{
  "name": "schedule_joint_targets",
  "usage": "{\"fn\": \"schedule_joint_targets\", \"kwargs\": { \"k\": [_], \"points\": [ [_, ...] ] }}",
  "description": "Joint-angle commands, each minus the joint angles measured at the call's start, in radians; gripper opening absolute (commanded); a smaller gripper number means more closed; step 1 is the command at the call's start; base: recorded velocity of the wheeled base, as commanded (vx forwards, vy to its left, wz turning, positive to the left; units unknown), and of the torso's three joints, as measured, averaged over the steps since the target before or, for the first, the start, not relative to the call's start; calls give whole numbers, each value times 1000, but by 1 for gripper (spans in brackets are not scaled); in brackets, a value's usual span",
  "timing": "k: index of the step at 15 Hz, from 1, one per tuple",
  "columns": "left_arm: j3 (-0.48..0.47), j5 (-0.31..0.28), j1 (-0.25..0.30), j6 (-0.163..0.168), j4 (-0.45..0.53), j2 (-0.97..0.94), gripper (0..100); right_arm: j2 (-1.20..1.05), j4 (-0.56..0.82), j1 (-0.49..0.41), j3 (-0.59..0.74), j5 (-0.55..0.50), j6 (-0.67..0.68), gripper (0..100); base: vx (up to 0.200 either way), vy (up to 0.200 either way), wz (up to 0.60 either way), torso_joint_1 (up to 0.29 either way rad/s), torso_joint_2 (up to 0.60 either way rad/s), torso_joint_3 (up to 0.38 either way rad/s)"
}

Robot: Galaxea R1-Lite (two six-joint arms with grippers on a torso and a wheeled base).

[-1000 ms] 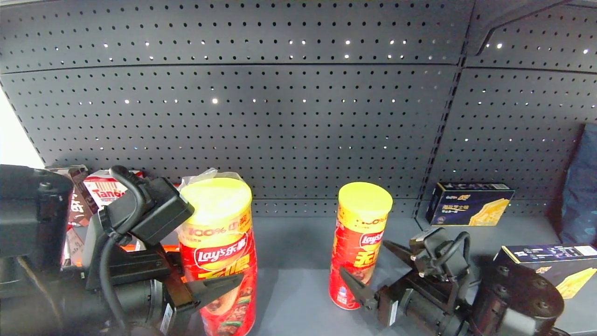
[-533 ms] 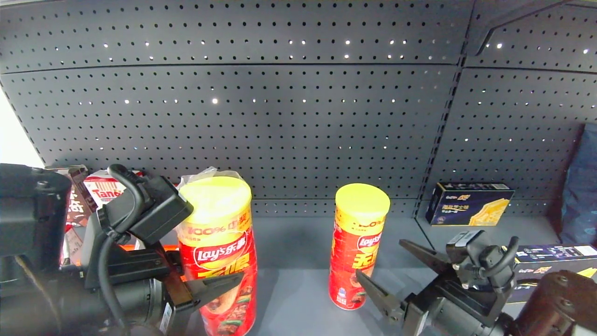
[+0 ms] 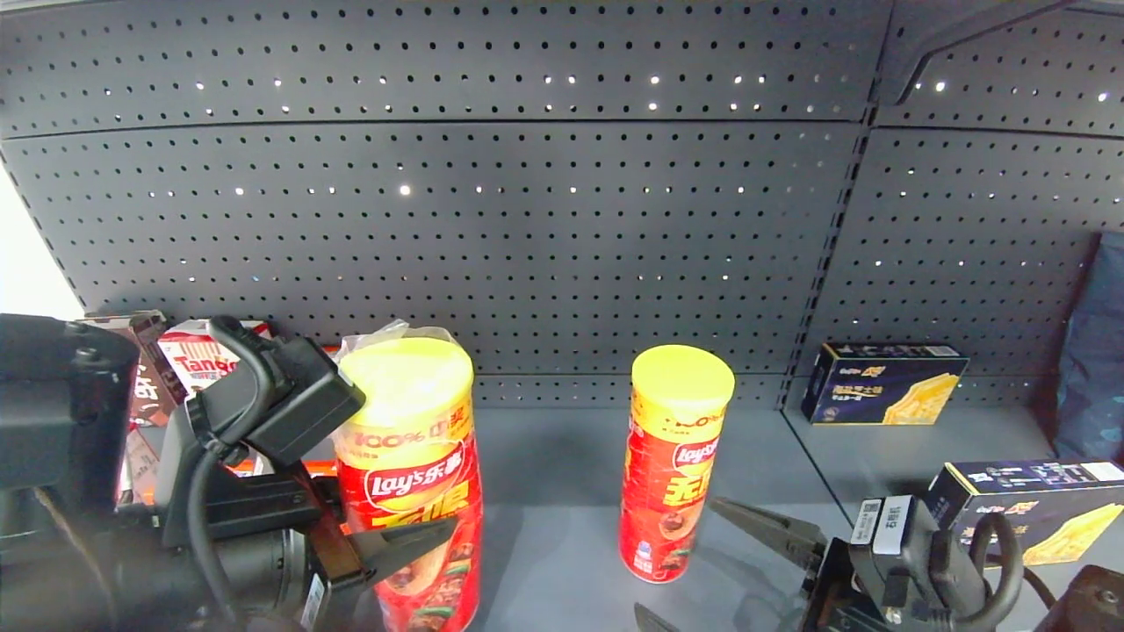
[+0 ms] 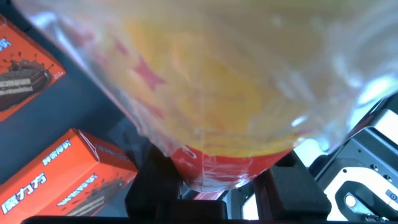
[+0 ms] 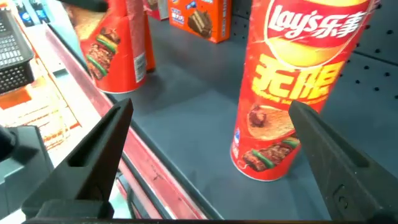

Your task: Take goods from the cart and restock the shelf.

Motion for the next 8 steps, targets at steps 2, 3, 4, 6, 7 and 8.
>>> {"fn": "schedule_joint_targets", "kwargs": {
  "k": [2, 3, 4, 6, 7, 8],
  "points": [
    [7, 0, 2, -2, -1, -1, 0, 7, -1, 6, 1, -2, 0, 100, 0, 0, 0, 0, 0, 0],
    [7, -1, 2, 0, -1, -1, 0, 7, -1, 1, 3, -3, 2, 100, 0, 0, 0, 0, 0, 0],
    [7, -1, 2, -2, -2, -1, 0, 7, -1, -4, 3, -5, 3, 100, 0, 0, 0, 0, 0, 0],
    [12, -1, 2, -2, -1, -4, 0, 0, -1, -42, 17, -5, 3, 100, 0, 0, 0, 0, 0, 0],
    [15, -1, 2, -2, -2, -4, 0, 3, -1, -56, 15, -2, 5, 100, 0, 0, 0, 0, 0, 0],
    [15, -1, 2, 0, -2, -3, 0, 10, -1, -62, 11, 0, 3, 100, 0, 0, 0, 0, 0, 0]
  ]
}}
